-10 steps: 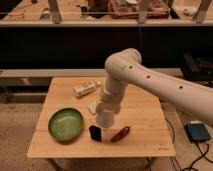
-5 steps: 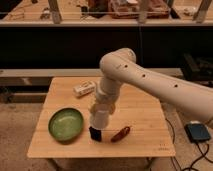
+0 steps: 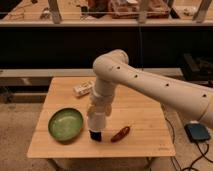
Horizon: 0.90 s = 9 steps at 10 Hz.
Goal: Place the ceramic cup over the eraser
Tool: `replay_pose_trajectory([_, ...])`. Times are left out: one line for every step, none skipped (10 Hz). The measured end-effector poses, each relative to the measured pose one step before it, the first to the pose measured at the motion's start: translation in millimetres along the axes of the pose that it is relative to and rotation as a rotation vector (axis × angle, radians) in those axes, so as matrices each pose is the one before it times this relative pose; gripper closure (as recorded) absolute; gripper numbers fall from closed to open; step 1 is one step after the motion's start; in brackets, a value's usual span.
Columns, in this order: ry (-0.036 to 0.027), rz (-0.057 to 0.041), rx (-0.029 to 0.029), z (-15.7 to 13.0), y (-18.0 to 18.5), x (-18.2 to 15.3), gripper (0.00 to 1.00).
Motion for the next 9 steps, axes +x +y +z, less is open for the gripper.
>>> replay_pose_trajectory([-0.00248,-0.00757,-0.01496,4.03,-2.4,0.16,1.0])
replay_pose_trajectory([-0.00361,-0.00667,-0.01619,5.46,-0.39,0.13,1.0])
replay_pose_trajectory([-0.00811,-0.00212,-0.00724,6.25,1.78,0.62,1.0])
replay_pose_trajectory([-0.00711,0.00085,0.00053,3.94,2.5,0.52,1.0])
replay_pose_trajectory([-0.00565,-0.00434,0.00047,2.4,1.3,0.32,1.0])
replay_pose_trajectory([-0.00817,-0.00495,0.00106,3.23,1.27,0.28,1.0])
replay_pose_trajectory([-0.01129,-0.00727,0.00243,3.2,-0.12,0.07,1.0])
replay_pose_trajectory([-0.00797,-0.00534,0.00342,2.34,-0.65,0.04,1.0])
replay_pose_trajectory([-0.00785,-0.00497,0.00455,1.71,-0.28,-0.17,1.0])
